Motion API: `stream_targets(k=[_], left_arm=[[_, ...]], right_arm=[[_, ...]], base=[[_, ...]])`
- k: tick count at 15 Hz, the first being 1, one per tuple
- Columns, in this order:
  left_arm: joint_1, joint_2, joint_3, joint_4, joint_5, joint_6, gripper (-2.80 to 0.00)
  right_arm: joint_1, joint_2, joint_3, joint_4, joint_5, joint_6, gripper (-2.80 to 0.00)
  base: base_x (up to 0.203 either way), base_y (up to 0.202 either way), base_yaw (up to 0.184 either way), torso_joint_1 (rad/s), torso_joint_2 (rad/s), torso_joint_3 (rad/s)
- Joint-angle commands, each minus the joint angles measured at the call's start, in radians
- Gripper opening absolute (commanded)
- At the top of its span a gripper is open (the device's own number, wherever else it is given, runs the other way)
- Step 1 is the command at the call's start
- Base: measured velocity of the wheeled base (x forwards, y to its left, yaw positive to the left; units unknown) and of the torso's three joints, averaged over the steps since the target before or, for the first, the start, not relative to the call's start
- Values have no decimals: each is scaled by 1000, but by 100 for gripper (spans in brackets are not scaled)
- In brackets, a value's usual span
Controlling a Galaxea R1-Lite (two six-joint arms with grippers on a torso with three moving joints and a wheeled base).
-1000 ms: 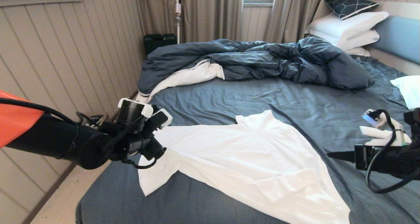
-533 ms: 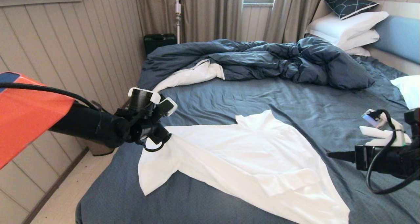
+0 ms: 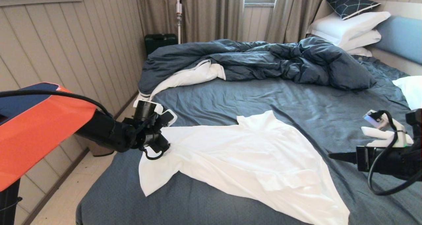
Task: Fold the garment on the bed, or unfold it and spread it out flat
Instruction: Fold the white T-shirt
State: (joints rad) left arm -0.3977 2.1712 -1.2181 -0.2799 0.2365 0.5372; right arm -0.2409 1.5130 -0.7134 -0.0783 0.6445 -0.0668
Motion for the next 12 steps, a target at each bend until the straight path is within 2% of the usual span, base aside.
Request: stream_targets(k=[1, 6, 10, 12], left_arm=[[-11, 8, -1, -2, 0, 3, 0], [-18, -9, -14, -7, 0, -10, 0], [-15, -109, -32, -4, 3, -21, 0], [0, -157, -4, 2, 9, -30, 0]], right_arm=[[0, 3, -1, 0, 4, -1, -280], [0, 1, 0, 0, 4, -1, -280], [0, 1, 0, 0, 4, 1, -280], [0, -2, -1, 0, 4, 1, -280]], base=[[0, 0, 0, 0, 0, 0], [0, 0, 0, 0, 0, 0], [0, 0, 0, 0, 0, 0], [0, 0, 0, 0, 0, 0]])
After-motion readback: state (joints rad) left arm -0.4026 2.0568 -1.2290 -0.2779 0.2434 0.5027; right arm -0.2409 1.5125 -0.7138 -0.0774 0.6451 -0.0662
